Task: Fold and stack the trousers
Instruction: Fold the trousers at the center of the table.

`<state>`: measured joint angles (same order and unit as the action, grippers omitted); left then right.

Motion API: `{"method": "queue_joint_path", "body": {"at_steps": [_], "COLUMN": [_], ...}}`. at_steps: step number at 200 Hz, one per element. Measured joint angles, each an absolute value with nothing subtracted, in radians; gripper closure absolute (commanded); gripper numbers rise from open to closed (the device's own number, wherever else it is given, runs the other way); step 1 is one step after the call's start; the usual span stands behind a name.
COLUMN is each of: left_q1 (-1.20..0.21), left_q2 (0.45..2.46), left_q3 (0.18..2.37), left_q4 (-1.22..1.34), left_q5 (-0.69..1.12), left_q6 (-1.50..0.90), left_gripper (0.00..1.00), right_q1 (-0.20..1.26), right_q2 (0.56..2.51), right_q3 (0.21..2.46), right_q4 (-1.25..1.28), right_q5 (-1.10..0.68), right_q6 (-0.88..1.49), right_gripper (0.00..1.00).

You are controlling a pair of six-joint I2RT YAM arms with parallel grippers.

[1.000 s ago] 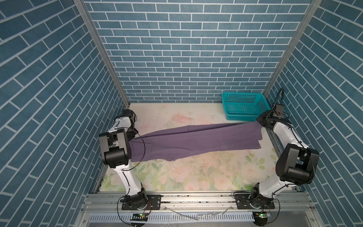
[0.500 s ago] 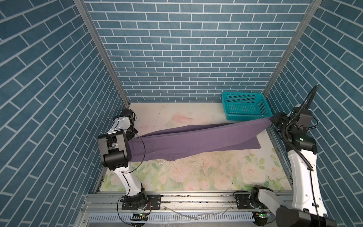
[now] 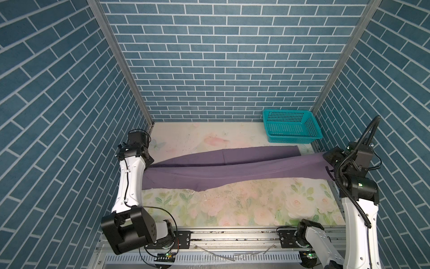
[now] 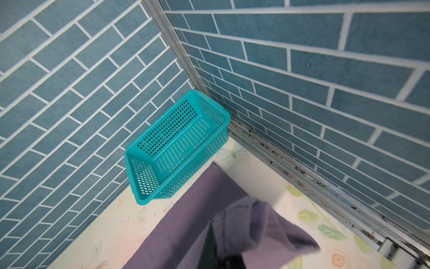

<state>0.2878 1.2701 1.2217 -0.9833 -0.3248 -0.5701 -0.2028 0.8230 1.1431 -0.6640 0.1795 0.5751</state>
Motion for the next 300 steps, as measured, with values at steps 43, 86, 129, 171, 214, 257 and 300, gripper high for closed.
{"method": "queue_joint_path", "body": {"at_steps": [43, 86, 129, 171, 214, 257, 300], "left_q1": [0.291, 0.291, 0.262, 0.23, 0.22, 0.213, 0.21], "left_q2": [1.291, 1.468, 1.636, 1.799, 1.905, 1.983, 2.066], "left_q3": [1.212, 1.271, 1.363, 1.455, 1.535, 1.573, 1.627], "left_q4": [-0.994, -0.962, -0.921, -0.901, -0.899, -0.9, -0.904], "left_q5": [-0.31, -0.267, -0.242, -0.242, -0.247, -0.254, -0.262], "left_q6": [-0.567, -0.567, -0.568, -0.574, -0.589, -0.594, -0.595], "left_gripper": [1.0, 1.0, 1.0, 1.0, 1.0, 1.0, 1.0], "right_q1": [-0.204, -0.204, -0.204, -0.204, -0.204, -0.204, -0.204], "right_q2": [0.783, 0.841, 1.02, 1.203, 1.366, 1.517, 1.664], "right_q3": [1.143, 1.141, 1.118, 1.114, 1.115, 1.118, 1.189], "right_q4": [-0.665, -0.64, -0.553, -0.466, -0.379, -0.331, -0.309], "right_q5": [0.234, 0.257, 0.216, 0.164, 0.141, 0.13, 0.118], "right_q6": [0.566, 0.561, 0.581, 0.607, 0.625, 0.625, 0.625], "right_gripper": [1.0, 1.0, 1.0, 1.0, 1.0, 1.0, 1.0]}}
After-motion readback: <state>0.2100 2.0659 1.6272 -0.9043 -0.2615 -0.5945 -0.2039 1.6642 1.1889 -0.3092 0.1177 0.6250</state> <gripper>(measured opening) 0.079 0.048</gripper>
